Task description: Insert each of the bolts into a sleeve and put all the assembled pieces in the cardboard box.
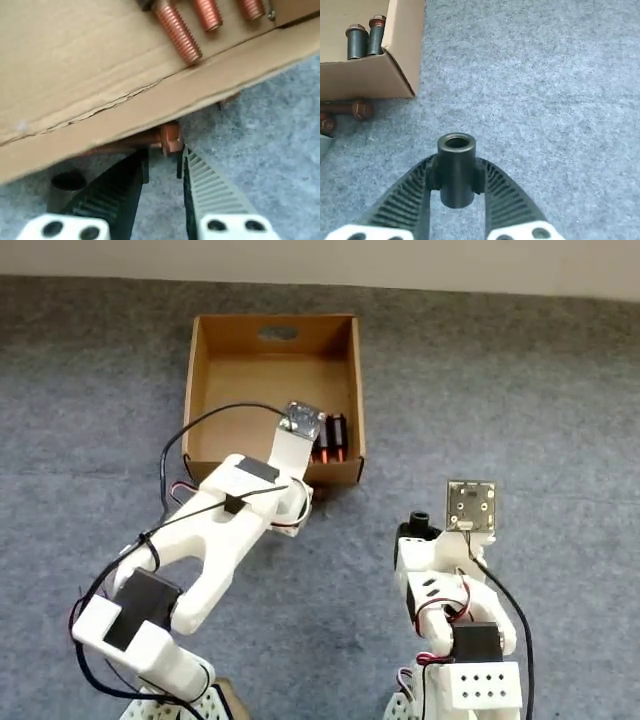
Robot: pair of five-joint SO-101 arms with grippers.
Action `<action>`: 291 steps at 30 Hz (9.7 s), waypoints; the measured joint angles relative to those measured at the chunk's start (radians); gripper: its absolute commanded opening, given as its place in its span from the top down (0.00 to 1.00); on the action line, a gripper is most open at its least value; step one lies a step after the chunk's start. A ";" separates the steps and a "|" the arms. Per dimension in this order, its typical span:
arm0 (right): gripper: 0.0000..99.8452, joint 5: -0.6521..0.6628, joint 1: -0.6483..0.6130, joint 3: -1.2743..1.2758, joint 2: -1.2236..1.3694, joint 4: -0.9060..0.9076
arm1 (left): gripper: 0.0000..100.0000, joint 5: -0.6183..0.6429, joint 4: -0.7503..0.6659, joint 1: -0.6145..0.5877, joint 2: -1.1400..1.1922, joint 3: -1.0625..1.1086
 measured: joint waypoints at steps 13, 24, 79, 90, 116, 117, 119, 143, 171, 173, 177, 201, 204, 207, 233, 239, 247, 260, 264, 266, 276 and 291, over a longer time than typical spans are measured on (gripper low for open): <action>0.99 0.000 0.000 0.000 0.000 0.000 | 0.87 0.002 0.000 0.012 0.002 -0.017; 0.99 0.000 0.000 0.000 0.000 0.000 | 0.99 0.002 0.000 0.023 0.008 -0.018; 0.99 0.000 -0.002 0.023 -0.006 0.000 | 0.82 -0.035 0.037 0.121 -0.591 0.505; 0.99 0.000 -0.002 0.023 -0.006 0.000 | 0.82 -0.683 0.038 -0.069 -0.591 0.497; 0.99 0.000 -0.002 0.023 -0.006 0.000 | 0.82 -0.647 0.028 0.147 -0.592 0.522; 0.99 0.000 -0.002 0.023 -0.006 0.000 | 0.82 -0.628 -0.003 0.147 -0.592 0.522; 0.99 0.000 -0.002 0.023 -0.006 0.000 | 0.82 -0.572 -0.069 0.155 -0.592 0.522; 0.99 0.000 -0.002 0.029 -0.006 0.000 | 0.82 -0.945 0.308 -0.034 -0.591 0.262; 0.99 0.000 -0.002 0.029 -0.006 0.000 | 0.82 -1.053 0.229 -0.009 -0.123 0.095; 0.99 0.000 -0.002 0.029 -0.006 0.000 | 0.82 -1.054 0.204 0.003 -0.107 0.095; 0.99 0.000 -0.002 0.029 -0.006 0.000 | 0.82 -0.993 0.150 0.012 -0.091 0.095; 0.99 0.000 -0.002 0.029 -0.006 0.000 | 0.95 -0.439 0.173 0.100 -0.089 0.097; 0.99 0.000 -0.002 0.029 -0.006 0.000 | 0.84 -0.359 0.173 0.087 -0.089 0.095; 0.99 0.000 -0.002 0.029 -0.006 0.000 | 0.85 -0.287 0.172 0.063 -0.089 0.094; 0.99 0.000 -0.002 0.029 -0.006 0.000 | 0.99 -0.258 0.094 0.064 -0.087 0.112; 0.99 0.000 -0.002 0.029 -0.006 0.000 | 0.99 -0.258 0.087 0.064 -0.087 0.112; 0.99 0.000 -0.002 -0.008 -0.006 0.000 | 0.99 -0.258 0.178 0.052 -0.287 0.112; 0.99 0.000 -0.160 -0.169 -0.006 -0.138 | 0.99 -0.256 0.138 -0.066 -0.901 0.230; 0.99 0.000 -0.230 -0.169 -0.006 -0.284 | 0.99 -0.170 0.078 -0.072 -1.056 0.230; 0.99 0.000 -0.264 -0.169 -0.006 -0.331 | 0.99 -0.106 0.035 -0.077 -1.129 0.232; 0.99 0.000 -0.325 -0.011 -0.006 -0.595 | 0.99 0.014 -0.313 -0.074 -1.313 0.496; 0.99 0.000 -0.325 0.094 -0.005 -0.767 | 0.99 0.014 -0.747 0.075 -1.347 0.551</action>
